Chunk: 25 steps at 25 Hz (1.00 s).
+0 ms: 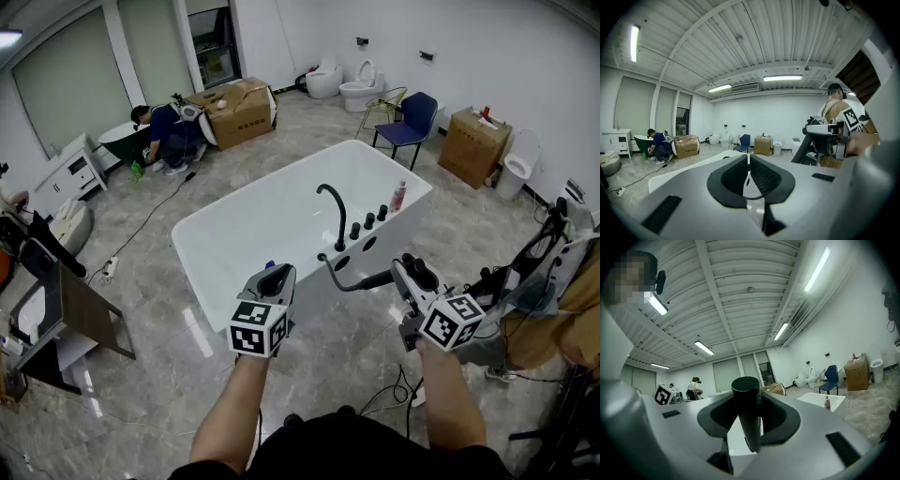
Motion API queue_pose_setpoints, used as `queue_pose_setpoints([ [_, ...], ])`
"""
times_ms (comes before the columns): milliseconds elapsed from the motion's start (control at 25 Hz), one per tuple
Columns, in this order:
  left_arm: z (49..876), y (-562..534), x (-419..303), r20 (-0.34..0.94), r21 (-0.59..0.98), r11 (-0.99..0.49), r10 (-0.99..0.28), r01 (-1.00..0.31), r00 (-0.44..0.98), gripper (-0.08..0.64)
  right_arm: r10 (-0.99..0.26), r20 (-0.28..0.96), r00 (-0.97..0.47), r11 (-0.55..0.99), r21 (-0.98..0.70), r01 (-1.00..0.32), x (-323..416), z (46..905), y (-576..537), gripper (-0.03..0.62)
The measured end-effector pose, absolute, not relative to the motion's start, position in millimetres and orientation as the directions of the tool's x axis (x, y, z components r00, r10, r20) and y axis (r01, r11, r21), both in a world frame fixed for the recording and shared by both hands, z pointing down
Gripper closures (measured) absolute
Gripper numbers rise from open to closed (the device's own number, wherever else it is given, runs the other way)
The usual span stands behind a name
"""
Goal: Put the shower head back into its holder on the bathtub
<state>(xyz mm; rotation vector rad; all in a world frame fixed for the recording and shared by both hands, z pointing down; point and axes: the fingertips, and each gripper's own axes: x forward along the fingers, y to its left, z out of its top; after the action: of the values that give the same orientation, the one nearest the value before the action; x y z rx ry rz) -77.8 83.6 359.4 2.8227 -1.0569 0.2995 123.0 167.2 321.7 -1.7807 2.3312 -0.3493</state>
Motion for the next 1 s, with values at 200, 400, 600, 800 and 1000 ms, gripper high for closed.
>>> queue_pose_setpoints([
  [200,362.0,83.2,-72.1,0.229,0.034,-0.751,-0.636,-0.659,0.737,0.529,-0.962,-0.002,-0.273,0.261,-0.302,-0.917,124.4,325.4,165.8,0.449],
  [400,363.8,84.0,-71.8,0.237,0.036,-0.746,-0.640,-0.665,0.731,0.529,-0.961,0.003,-0.275,0.261,-0.312,-0.913,126.7,327.6,164.8,0.448],
  [600,367.0,81.4,-60.8,0.242,0.041,-0.741,-0.644,-0.671,0.726,0.529,-0.961,-0.036,-0.274,0.268,-0.366,-0.891,144.2,321.5,160.8,0.448],
  [800,364.8,81.9,-42.9,0.237,0.043,-0.742,-0.643,-0.669,0.728,0.529,-0.957,-0.040,-0.287,0.282,-0.359,-0.890,157.3,324.0,165.3,0.446],
  [1000,366.0,86.3,-22.5,0.235,0.050,-0.742,-0.641,-0.668,0.730,0.529,-0.957,-0.033,-0.289,0.281,-0.367,-0.887,176.3,331.5,172.2,0.446],
])
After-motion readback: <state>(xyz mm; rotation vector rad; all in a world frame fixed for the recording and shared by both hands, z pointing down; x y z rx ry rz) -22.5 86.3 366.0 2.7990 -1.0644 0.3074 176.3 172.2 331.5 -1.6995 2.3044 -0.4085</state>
